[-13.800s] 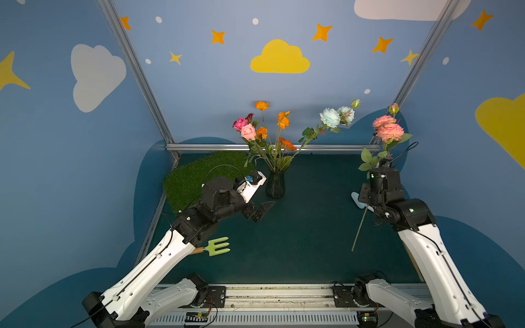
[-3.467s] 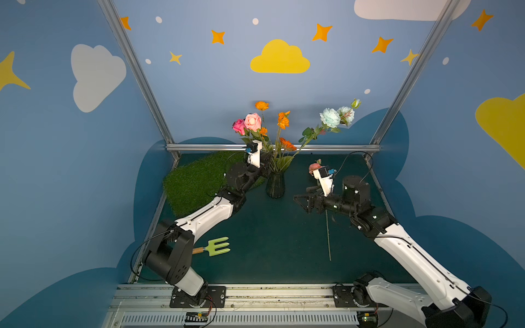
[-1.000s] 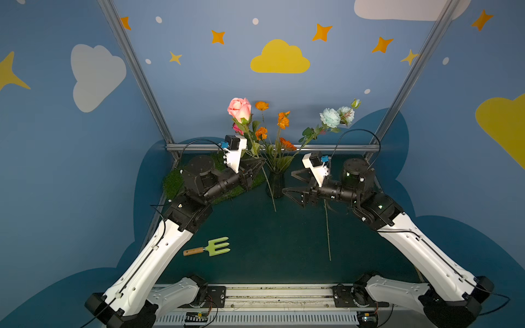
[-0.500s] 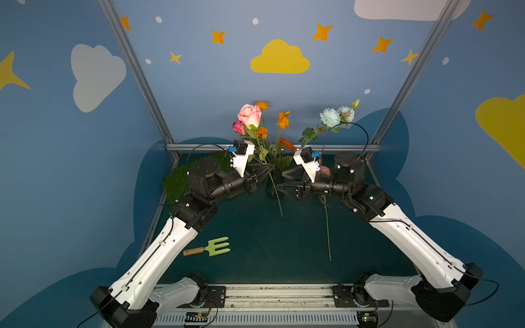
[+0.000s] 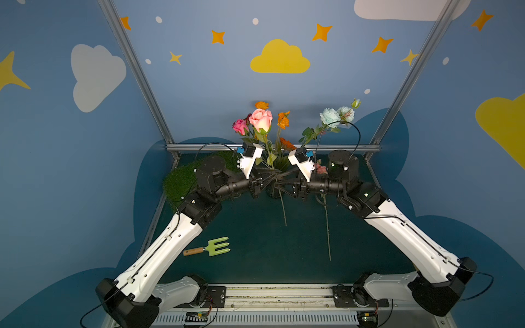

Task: Pick out pink flowers from the vase
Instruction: Place the flower at the center of the board.

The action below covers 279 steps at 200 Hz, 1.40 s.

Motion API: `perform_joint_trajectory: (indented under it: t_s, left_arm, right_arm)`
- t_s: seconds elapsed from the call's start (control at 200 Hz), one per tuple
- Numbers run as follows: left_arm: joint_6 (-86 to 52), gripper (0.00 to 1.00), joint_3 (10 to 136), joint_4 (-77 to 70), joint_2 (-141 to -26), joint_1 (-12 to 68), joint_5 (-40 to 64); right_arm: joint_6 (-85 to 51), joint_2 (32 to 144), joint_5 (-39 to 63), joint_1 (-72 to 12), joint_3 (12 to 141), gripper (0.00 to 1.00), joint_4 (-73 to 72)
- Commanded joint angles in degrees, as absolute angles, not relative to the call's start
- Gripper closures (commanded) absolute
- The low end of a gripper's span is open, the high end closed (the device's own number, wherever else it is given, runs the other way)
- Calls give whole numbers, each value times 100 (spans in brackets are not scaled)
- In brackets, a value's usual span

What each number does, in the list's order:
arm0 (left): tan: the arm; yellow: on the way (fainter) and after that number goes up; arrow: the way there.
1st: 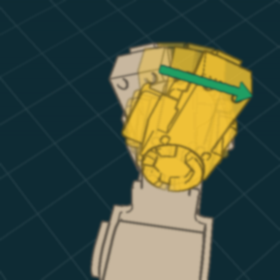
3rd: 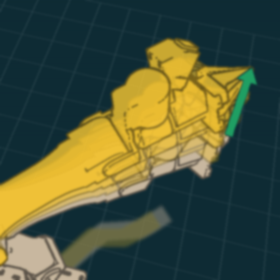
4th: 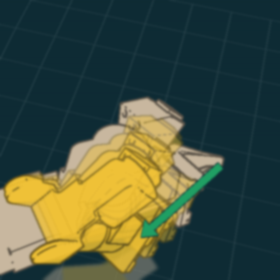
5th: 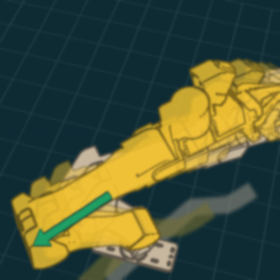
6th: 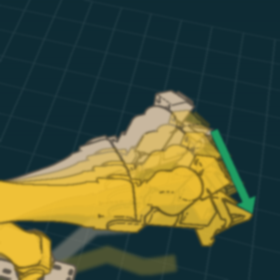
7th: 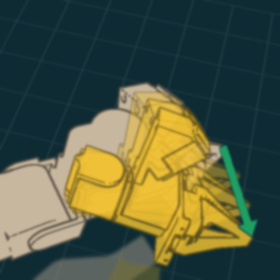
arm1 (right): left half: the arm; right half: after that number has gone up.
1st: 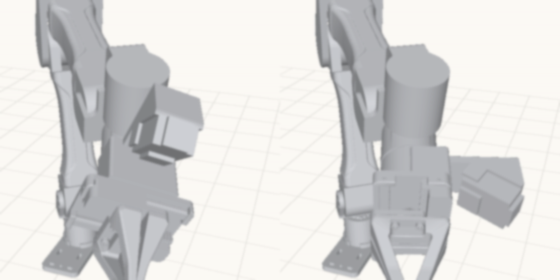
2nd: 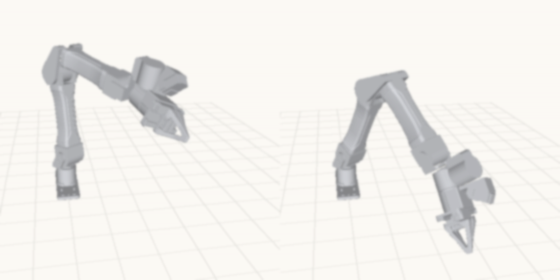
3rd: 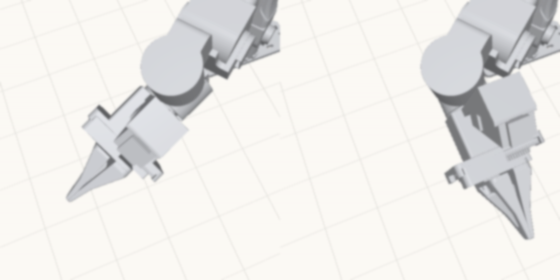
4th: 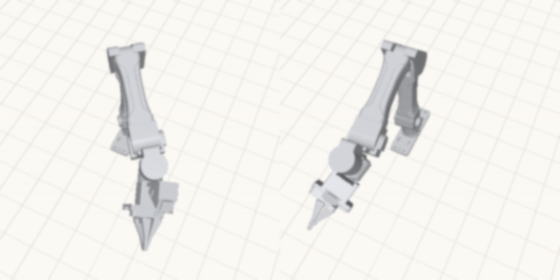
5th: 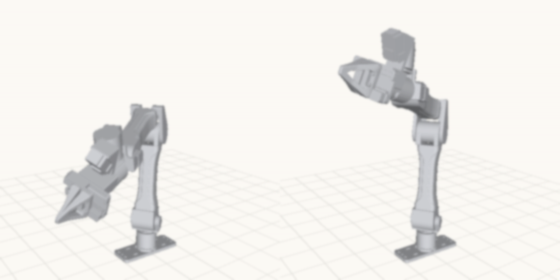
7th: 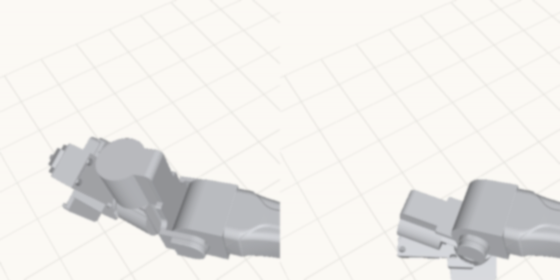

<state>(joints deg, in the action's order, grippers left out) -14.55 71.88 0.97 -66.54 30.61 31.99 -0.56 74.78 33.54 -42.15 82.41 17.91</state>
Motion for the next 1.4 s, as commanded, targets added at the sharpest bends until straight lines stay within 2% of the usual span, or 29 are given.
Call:
perform_joint_trajectory:
  t_s: [0.0, 0.14, 0.29, 0.395, 0.516, 0.706, 0.781, 0.876, 1.031, 1.226, 1.391]
  left_arm:
    - [-1355, 98, 7356, 95, -6652, 3076, 3305]
    - [-1353, 98, 7339, 98, -6653, 3076, 3305]
    - [-1380, 98, 7321, 53, -6663, 3076, 3331]
    - [-1388, 98, 7326, 44, -6682, 3085, 3340]
    - [-1387, 98, 7322, 26, -6693, 3094, 3340]
    - [-1360, 93, 7313, 13, -6706, 3098, 3285]
    - [-1319, 80, 7284, 2, -6687, 3094, 3261]
    - [-1270, 49, 7175, -98, -6611, 3094, 3143]
    - [-1035, 24, 7152, 106, -6519, 3095, 3000]
    - [-725, 3, 7074, 457, -6300, 3094, 2820]
    - [-721, 0, 6625, 327, -5911, 3094, 2729]
  right_arm:
    - [-14, 7525, 3263, -4261, 8400, 63, 1855]
    - [-16, 7549, 3326, -4263, 8429, 66, 1872]
    - [-26, 7514, 3322, -4273, 8427, 73, 1832]
    - [-3, 7517, 3330, -4280, 8473, 82, 1889]
    - [20, 7523, 3320, -4289, 8496, 100, 1960]
    - [42, 7488, 3272, -4323, 8425, 100, 1939]
    - [56, 7466, 3194, -4323, 8400, 100, 1932]
    - [94, 7443, 3034, -4317, 8394, 100, 2015]
    - [141, 7361, 2736, -4323, 8363, 100, 2097]
    - [123, 7244, 2204, -4307, 8361, 100, 2170]
    - [77, 7064, 1880, -4291, 8407, 100, 2303]
